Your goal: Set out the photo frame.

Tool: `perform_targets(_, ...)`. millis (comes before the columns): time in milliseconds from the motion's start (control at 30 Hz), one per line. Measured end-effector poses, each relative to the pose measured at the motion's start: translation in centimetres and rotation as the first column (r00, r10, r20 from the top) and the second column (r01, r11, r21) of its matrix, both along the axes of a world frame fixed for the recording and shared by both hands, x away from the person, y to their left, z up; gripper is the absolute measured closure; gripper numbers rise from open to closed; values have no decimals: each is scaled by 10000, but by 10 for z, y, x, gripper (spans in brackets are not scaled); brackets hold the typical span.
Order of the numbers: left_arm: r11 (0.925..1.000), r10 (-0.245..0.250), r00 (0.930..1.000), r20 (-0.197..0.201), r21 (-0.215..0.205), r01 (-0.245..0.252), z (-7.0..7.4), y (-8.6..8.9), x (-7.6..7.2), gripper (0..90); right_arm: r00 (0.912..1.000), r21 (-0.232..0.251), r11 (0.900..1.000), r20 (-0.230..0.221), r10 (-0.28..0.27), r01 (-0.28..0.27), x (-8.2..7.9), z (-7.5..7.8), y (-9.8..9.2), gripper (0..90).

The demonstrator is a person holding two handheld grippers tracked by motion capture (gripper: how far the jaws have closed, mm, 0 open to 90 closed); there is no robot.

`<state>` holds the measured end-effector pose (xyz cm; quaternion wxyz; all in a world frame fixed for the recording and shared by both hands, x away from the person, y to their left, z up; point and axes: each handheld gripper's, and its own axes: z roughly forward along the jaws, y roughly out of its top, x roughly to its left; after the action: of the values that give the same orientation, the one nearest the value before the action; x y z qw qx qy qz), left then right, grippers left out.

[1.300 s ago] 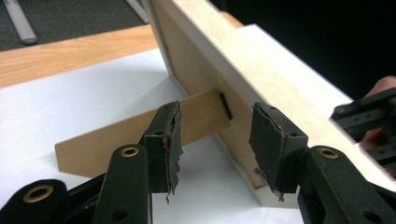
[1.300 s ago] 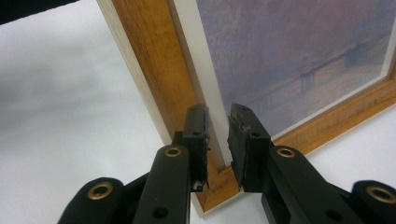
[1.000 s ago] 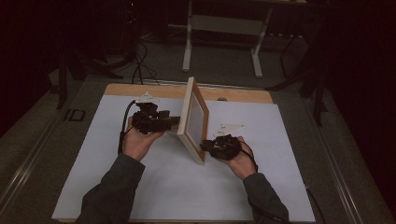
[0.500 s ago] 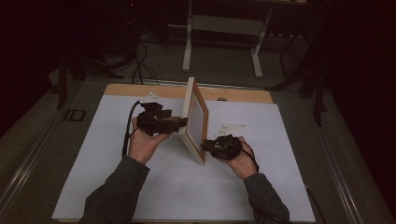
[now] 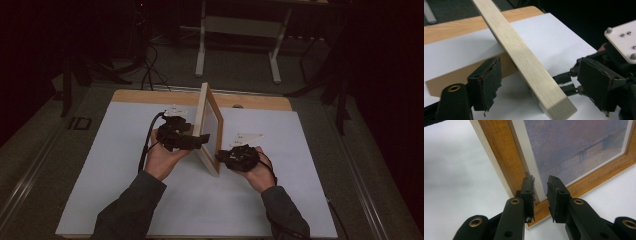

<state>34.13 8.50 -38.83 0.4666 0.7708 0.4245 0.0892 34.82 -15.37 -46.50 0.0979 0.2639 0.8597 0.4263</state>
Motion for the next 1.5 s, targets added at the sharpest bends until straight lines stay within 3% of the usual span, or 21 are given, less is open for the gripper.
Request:
perform_targets(433,9995,-209,9996,-185,238,213,-9,-5,-3,305,10000,44,10000,24,-34,34,0,0,-2,746)
perform_targets(867,9990,-246,9992,-330,352,257,-14,-3,-4,456,10000,49,10000,25,-9,9,0,-2,-2,742)
perform_targets(1500,9991,-79,9990,-437,407,96,-14,1,-4,508,10000,76,10000,33,-50,50,0,-1,-4,739)
